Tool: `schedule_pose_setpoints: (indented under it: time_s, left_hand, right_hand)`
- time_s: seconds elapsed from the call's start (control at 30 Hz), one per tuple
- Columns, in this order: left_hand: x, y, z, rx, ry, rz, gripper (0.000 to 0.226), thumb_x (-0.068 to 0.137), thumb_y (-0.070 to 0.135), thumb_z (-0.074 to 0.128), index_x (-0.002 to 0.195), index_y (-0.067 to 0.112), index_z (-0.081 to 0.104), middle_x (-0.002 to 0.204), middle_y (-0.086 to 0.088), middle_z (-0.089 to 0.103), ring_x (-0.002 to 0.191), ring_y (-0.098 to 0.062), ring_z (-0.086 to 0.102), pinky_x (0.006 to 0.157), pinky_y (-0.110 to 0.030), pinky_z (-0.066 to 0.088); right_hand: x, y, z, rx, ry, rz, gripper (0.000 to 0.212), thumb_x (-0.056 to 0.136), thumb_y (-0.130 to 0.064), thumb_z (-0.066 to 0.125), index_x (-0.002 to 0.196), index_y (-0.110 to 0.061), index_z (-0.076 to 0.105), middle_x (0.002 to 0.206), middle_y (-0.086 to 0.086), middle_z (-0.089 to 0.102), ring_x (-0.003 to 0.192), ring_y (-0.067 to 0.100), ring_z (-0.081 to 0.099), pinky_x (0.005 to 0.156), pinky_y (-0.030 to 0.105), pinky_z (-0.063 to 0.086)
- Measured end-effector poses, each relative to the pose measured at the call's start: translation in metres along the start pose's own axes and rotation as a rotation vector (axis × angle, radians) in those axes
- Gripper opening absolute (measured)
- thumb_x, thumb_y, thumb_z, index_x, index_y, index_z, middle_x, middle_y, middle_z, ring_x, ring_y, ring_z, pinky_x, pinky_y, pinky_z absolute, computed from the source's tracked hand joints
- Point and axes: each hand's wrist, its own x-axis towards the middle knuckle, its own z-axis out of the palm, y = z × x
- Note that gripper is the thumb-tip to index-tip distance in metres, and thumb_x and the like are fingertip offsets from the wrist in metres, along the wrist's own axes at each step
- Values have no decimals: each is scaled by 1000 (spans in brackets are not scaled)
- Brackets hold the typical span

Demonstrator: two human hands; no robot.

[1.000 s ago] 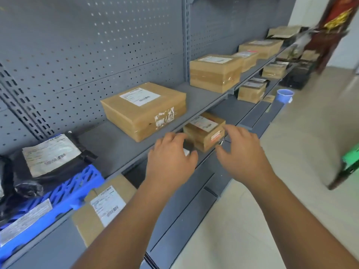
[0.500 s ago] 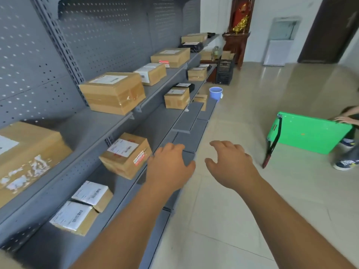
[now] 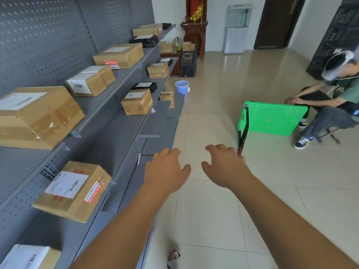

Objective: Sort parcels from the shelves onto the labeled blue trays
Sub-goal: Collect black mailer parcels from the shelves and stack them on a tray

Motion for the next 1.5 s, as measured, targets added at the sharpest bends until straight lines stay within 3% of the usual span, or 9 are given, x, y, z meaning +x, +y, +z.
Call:
schedule_pose_setpoints:
  time_s: [0.43,0.87,1.2,1.5]
  left_hand:
    - [219,-36,-40,-32,4,152,56,98,55,49,145,25,48,141,-1,53,128,-27,48,96,-42,44]
    - [416,25,-19,26,-35,220,56,97,55,48,146,26,47,142,-2,53,129,-28,48,97,-44,42]
    - [571,105,-17,11,3,124,56,98,54,48,147,28,47,145,-1,50,132,-26,47,103,-44,41]
    - [698,115,-15,-45,4,46,53,98,53,50,145,27,49,145,1,51,130,-26,48,100,-42,42]
  right_hand:
    - [190,-34,-30,-19,66,139,52,99,-43,46,148,-25,40,146,3,48,132,31,42,103,47,38]
    - [374,24,-52,12,72,205,50,98,-44,45,145,-25,40,143,4,50,132,31,43,101,48,40]
    - [541,104,-114,30,73,140,54,99,-47,45,149,-26,38,147,2,48,133,31,43,103,49,40]
    - [671,119,-133,25,58,62,53,99,-47,45,148,-25,41,145,2,49,132,31,44,102,48,40]
